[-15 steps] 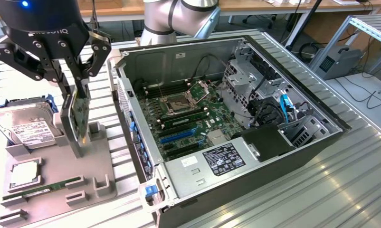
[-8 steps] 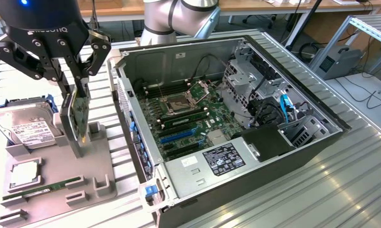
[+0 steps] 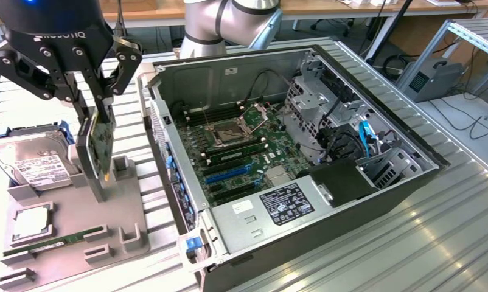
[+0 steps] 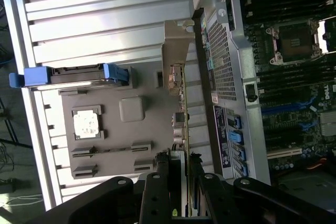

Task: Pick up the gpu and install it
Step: 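Pick up the gpu and move the gpu toward the slot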

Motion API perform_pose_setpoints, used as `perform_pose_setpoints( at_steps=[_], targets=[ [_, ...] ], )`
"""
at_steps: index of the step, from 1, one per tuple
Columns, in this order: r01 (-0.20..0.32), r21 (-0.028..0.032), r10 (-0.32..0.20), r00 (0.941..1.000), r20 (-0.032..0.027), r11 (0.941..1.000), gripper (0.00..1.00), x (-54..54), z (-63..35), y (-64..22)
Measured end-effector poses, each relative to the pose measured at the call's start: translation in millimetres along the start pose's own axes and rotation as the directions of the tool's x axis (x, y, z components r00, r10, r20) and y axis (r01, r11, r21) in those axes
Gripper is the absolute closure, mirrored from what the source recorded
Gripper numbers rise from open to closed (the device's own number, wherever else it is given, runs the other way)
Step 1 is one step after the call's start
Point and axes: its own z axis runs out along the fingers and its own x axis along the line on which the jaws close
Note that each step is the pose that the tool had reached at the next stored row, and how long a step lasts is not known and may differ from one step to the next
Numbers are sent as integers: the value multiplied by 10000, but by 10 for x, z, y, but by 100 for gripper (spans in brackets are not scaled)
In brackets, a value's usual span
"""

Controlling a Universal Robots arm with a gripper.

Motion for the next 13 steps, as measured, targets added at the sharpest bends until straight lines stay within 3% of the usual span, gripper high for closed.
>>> perform_pose_setpoints(
  at_steps=[13],
  targets=[
    [0, 0, 0, 10000, 0, 10000, 73, -1, -44, 1]
  ],
)
